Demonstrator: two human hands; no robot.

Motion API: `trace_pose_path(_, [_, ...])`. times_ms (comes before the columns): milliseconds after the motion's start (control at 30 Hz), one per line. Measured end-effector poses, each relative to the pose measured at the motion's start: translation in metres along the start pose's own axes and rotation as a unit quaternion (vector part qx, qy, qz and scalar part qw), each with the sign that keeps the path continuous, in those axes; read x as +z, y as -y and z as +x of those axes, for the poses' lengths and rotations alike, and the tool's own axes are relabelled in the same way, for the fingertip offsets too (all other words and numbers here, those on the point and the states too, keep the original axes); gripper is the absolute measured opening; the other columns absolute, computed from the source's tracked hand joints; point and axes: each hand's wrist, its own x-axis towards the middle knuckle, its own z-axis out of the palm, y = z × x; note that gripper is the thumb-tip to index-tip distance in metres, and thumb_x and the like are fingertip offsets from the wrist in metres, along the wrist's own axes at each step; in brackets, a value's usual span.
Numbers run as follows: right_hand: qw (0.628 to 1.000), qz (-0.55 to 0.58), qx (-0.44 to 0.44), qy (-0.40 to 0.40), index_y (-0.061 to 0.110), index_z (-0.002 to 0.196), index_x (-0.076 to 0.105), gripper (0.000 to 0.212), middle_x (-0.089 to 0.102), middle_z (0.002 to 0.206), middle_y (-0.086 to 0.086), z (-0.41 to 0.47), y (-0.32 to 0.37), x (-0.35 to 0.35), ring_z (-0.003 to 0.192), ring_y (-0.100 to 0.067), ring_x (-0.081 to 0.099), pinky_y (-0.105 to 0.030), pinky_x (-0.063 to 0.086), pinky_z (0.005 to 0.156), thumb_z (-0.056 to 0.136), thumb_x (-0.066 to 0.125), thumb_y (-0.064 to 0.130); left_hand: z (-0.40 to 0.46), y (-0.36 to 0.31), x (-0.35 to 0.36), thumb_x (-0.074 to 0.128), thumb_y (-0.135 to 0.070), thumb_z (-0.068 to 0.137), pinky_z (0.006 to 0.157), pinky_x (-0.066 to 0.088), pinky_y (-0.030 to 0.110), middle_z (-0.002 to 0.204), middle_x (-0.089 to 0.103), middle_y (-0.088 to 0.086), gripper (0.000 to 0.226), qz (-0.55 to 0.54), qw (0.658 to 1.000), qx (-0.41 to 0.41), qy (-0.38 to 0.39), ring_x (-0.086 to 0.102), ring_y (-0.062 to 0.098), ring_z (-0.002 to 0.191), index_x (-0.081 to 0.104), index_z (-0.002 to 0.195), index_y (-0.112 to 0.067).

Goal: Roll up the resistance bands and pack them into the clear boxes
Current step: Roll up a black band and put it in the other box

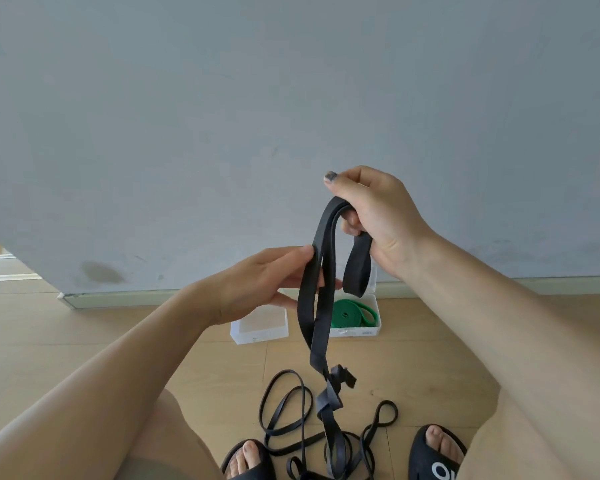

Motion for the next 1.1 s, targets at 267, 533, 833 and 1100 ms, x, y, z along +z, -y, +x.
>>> trace_pose_path(267, [0.999, 0.025, 0.003, -0.033, 0.014, 0.073, 0.059, 0.027, 0.035, 0.057, -0.002, 0.003, 0.003, -0.007, 0.044, -0.011, 0.034, -0.022, 0.035, 0.048, 0.097, 0.069, 0.015, 0.004, 0.000, 0.000, 0.032, -0.030, 0.113, 0.105, 0.053, 0.038, 0.116, 0.076, 0.002, 0.045, 0.001, 1.000, 0.012, -0.002, 0.069, 0.019, 0.117, 0.074, 0.118, -0.014])
trace_pose_path(533, [0.993, 0.057, 0.003, -0.102, 0.014, 0.071, 0.058, 0.027, 0.035, 0.045, 0.005, 0.007, 0.011, -0.023, 0.046, -0.015, 0.031, -0.025, 0.030, 0.049, 0.096, 0.070, 0.014, 0.000, -0.008, 0.001, 0.030, -0.042, 0.112, 0.112, 0.041, 0.024, 0.115, 0.078, -0.008, 0.056, 0.103, 0.994, -0.035, 0.024, 0.067, 0.007, 0.117, 0.081, 0.108, -0.017])
trace_pose_path(833, [0.986, 0.062, 0.018, -0.156, 0.013, 0.071, 0.053, 0.029, 0.044, 0.049, 0.005, 0.017, 0.008, -0.041, 0.039, -0.012, 0.035, -0.025, 0.029, 0.047, 0.095, 0.069, 0.011, -0.006, -0.004, -0.007, 0.035, -0.038, 0.110, 0.100, 0.051, 0.026, 0.111, 0.077, -0.001, 0.055, 0.009, 0.995, -0.083, 0.058, 0.069, 0.018, 0.114, 0.081, 0.094, -0.012])
trace_pose_path(1100, [0.985, -0.084, 0.011, -0.153, 0.012, 0.075, 0.055, 0.024, 0.049, 0.062, 0.001, 0.027, -0.006, -0.067, 0.046, -0.011, 0.043, -0.026, 0.034, 0.050, 0.095, 0.069, 0.016, -0.009, -0.002, -0.004, 0.038, -0.032, 0.110, 0.102, 0.051, 0.031, 0.115, 0.077, 0.008, 0.053, -0.022, 0.993, -0.083, 0.080, 0.070, 0.022, 0.116, 0.081, 0.086, -0.012])
